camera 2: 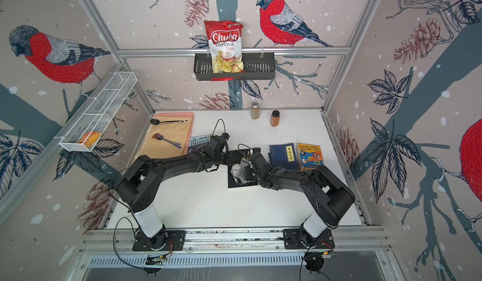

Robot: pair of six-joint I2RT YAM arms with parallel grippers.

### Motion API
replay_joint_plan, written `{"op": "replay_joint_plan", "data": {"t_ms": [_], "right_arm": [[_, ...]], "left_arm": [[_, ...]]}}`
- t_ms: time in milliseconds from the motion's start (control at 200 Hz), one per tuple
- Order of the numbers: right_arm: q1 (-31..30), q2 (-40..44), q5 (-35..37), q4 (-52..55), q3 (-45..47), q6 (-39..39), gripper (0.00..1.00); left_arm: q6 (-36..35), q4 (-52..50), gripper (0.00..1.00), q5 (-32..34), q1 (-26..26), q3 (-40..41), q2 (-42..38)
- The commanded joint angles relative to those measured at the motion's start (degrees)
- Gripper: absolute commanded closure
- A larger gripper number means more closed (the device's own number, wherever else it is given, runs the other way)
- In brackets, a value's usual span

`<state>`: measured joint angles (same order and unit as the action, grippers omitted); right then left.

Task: Wipe the cover of the book
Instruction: Wipe the dirt from the cover of the book.

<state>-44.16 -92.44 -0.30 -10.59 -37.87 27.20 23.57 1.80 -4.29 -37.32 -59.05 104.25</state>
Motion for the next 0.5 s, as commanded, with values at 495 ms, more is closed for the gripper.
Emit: {"op": "replay_joint_plan", "data": {"t_ms": [495], "right_arm": [[7.0, -10.1, -3.4, 8.2, -11.2, 0.3, 0.99]], "left_arm": [[-0.6, 1.7, 0.86, -0.5, 0.5, 1.6, 7.2]]}}
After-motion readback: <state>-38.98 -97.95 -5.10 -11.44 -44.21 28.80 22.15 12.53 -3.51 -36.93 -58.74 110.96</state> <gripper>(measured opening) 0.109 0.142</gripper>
